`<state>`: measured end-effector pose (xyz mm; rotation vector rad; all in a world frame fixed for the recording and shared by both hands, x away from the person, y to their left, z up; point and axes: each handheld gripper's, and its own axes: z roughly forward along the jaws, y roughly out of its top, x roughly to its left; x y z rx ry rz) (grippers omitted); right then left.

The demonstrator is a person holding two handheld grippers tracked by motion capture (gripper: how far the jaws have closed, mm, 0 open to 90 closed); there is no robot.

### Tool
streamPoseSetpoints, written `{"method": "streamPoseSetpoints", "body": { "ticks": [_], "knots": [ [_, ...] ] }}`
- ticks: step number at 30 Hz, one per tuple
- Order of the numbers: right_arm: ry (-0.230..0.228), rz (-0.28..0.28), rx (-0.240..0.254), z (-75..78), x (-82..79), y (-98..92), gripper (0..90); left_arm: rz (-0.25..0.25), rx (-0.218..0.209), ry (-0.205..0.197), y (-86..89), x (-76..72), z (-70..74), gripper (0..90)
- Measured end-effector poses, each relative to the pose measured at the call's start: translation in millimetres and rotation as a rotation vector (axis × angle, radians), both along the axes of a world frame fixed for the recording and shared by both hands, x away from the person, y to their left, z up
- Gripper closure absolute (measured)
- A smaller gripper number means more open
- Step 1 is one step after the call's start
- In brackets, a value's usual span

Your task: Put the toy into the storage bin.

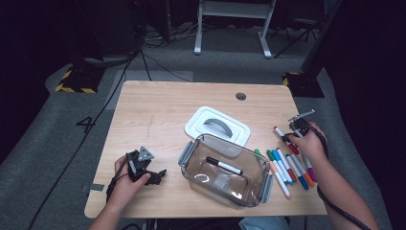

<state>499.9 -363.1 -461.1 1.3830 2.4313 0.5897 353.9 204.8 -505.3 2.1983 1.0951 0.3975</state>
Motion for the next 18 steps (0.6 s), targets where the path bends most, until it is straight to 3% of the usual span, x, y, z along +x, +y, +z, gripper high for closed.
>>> {"method": "streamPoseSetpoints", "body": {
  "ticks": [5,8,11,12,15,16,17,18],
  "knots": [
    [-0.025,0.007,0.028,17.7,-4.7,3.0,77.1,0.000,0.002,-0.003,0.1,0.1,0.1,1.8],
    [-0.050,0.028,0.078,40.7,-13.1,10.9,77.1,0.000,0.002,-0.002,0.1,0.2,0.1,1.8],
    [-0.067,0.043,0.087,52.8,-18.3,16.8,77.2,0.000,0.002,-0.002,0.2,0.2,0.1,1.8],
    [-0.075,0.060,0.110,65.2,-23.9,23.6,77.2,0.002,-0.002,0.000,-0.1,0.1,-0.1,1.7],
    [-0.090,0.094,0.139,83.2,-33.0,34.3,77.2,-0.002,-0.002,-0.002,0.1,0.5,-0.2,1.7],
    [-0.090,0.094,0.139,83.2,-33.0,34.3,77.2,-0.002,-0.002,-0.002,0.1,0.5,-0.2,1.6],
    [-0.094,0.121,0.161,96.0,-40.4,43.3,77.1,-0.005,-0.003,-0.001,0.2,0.9,-0.2,1.5],
    [-0.094,0.121,0.161,96.0,-40.4,43.3,77.1,-0.005,-0.003,-0.001,0.2,0.9,-0.2,1.4]
  ]
}}
